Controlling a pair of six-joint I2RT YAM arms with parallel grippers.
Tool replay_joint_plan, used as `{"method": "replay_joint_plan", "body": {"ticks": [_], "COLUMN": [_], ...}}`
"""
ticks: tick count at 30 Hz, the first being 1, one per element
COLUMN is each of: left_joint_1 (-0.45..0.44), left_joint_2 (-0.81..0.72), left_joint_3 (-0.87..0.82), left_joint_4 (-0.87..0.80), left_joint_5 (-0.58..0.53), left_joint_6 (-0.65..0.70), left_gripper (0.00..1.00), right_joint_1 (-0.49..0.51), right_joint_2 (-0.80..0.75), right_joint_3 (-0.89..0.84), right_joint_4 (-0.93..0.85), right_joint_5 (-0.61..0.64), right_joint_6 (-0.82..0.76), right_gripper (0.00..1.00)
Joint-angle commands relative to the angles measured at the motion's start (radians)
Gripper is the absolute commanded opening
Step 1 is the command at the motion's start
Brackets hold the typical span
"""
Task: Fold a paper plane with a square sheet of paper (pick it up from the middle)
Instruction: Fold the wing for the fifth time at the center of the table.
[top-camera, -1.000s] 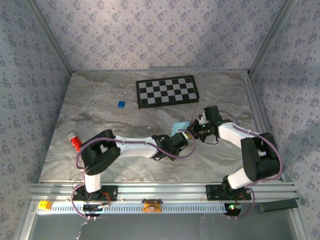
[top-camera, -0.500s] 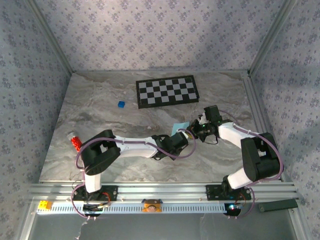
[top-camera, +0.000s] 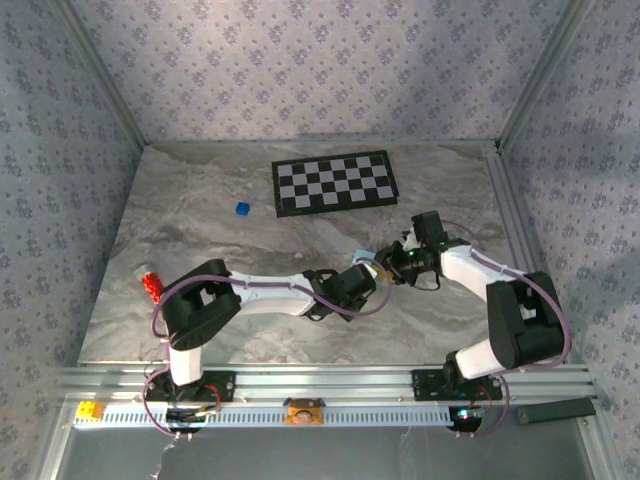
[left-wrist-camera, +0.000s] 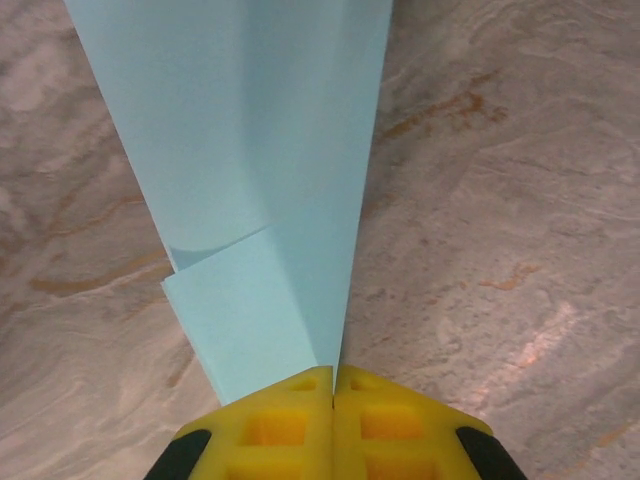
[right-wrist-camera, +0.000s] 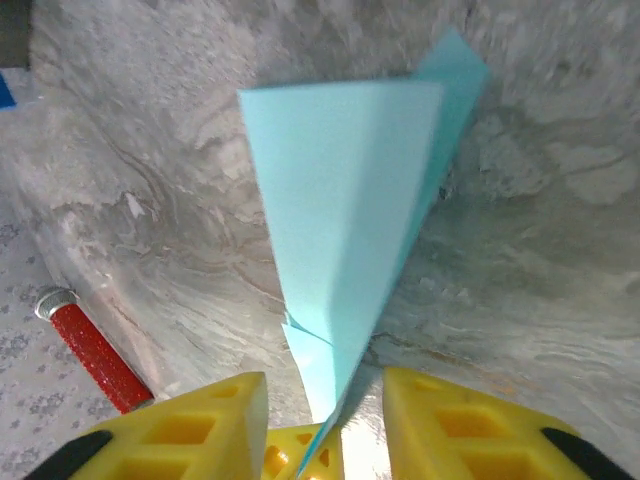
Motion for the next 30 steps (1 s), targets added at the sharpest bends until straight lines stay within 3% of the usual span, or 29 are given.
{"method": "replay_joint_plan", "body": {"ticks": [1, 7, 19, 30], "left_joint_1": [0.036, 0.104, 0.236, 0.287], "left_joint_2": [-0.036, -0.058, -0.022, 0.072], "left_joint_3": [-0.034, -0.075, -0.161, -0.190], "left_joint_4": [0.060, 0.153, 0.407, 0.600], "left_joint_5": [0.154, 0.339, 0.660, 0.811], "left_joint_6": [-0.052, -0.100, -0.265, -0.416], "left_gripper": [0.01, 0.00, 0.00, 0.00], "right_joint_1": [-0.044, -0.095, -0.091, -0.039], "right_joint_2": [-0.079, -0.144, -0.179, -0.231], "right_joint_3": [-0.024, -0.063, -0.096, -0.154], "right_joint_4": [-0.061, -0.053, 0.028, 0.157], "right_joint_5": [0.065, 0.054, -0.004, 0.027], "right_joint_6": [-0.043, -0.052, -0.050, -0.057], "right_gripper": [0.40, 0.40, 0.38, 0.35]}}
